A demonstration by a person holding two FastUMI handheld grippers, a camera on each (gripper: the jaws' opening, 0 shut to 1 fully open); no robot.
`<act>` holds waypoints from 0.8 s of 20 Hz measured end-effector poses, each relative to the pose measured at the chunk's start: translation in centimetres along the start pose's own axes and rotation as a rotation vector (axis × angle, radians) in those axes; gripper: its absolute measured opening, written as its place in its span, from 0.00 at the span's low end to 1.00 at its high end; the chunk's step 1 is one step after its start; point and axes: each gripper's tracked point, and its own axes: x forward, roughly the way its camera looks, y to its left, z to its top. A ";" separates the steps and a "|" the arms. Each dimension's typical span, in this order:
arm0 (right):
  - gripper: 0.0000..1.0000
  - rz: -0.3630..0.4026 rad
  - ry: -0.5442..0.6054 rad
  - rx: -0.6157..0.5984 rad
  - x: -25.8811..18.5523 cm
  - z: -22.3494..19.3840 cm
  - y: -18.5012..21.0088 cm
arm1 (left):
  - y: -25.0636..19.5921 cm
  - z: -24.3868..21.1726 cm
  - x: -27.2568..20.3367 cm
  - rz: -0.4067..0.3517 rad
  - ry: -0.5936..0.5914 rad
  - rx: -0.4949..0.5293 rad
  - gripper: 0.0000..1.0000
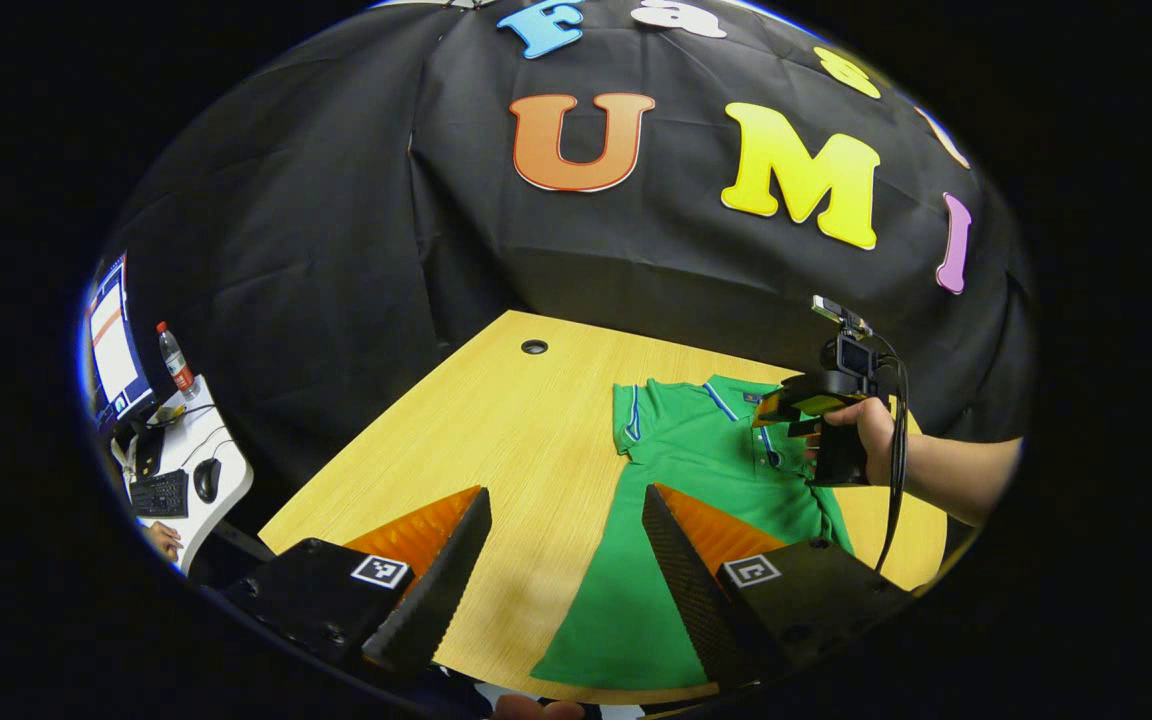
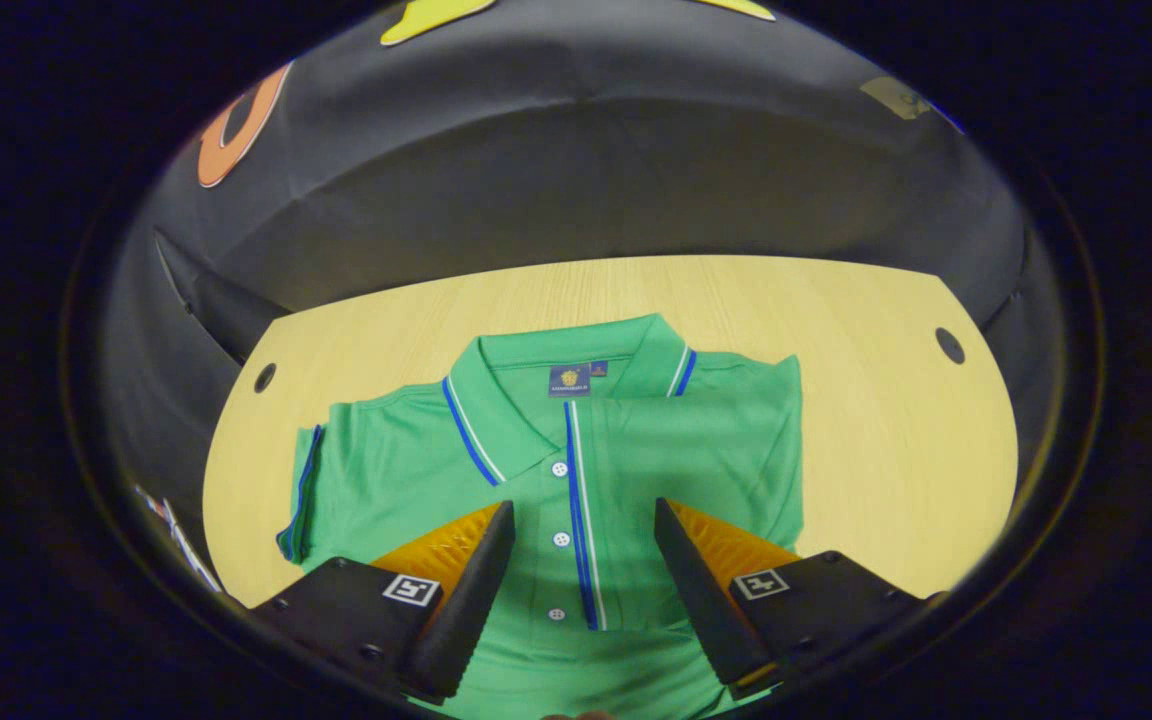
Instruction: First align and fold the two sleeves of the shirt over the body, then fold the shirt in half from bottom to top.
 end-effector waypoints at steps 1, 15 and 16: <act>0.91 0.007 -0.012 0.007 -0.9 0.2 -0.1 | 0.1 0.2 0.4 -0.008 -0.005 -0.005 0.98; 0.92 0.025 -0.353 -0.215 -21.3 -0.8 -7.7 | -5.2 4.6 10.9 -0.217 0.011 0.105 0.98; 0.92 0.012 -0.369 -0.219 -22.5 -1.3 -8.6 | -5.6 4.6 11.8 -0.225 0.024 0.110 0.98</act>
